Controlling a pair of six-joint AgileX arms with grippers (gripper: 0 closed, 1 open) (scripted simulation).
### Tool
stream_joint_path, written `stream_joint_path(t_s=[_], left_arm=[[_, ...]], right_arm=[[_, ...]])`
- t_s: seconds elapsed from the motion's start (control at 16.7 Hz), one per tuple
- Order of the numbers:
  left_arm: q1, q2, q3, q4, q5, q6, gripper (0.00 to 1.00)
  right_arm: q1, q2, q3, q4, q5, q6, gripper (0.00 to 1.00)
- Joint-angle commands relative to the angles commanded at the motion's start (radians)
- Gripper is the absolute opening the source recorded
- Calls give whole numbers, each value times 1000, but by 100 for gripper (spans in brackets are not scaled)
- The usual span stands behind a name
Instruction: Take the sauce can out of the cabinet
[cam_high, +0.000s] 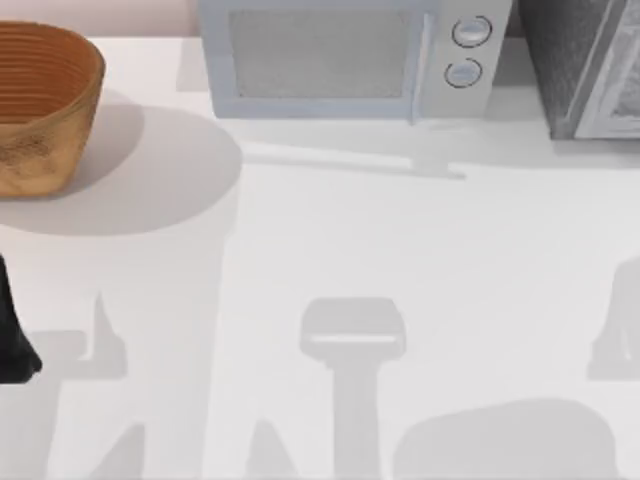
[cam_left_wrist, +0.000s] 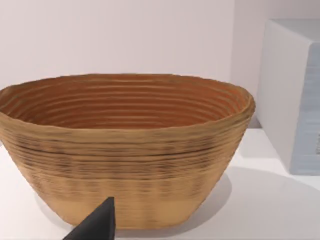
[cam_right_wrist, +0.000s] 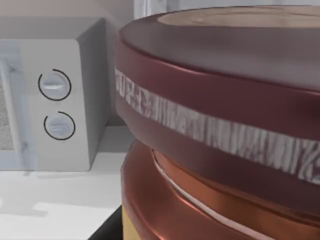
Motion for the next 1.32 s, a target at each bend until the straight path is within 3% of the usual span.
stream_joint_path(t_s=[0.6,1.32], left_arm=[[0,0,0,0,0,0,100],[0,0,0,0,0,0,100]], right_arm=[[7,98,23,62,-7,1,0],[161,1030,324,656,-170,41,0]])
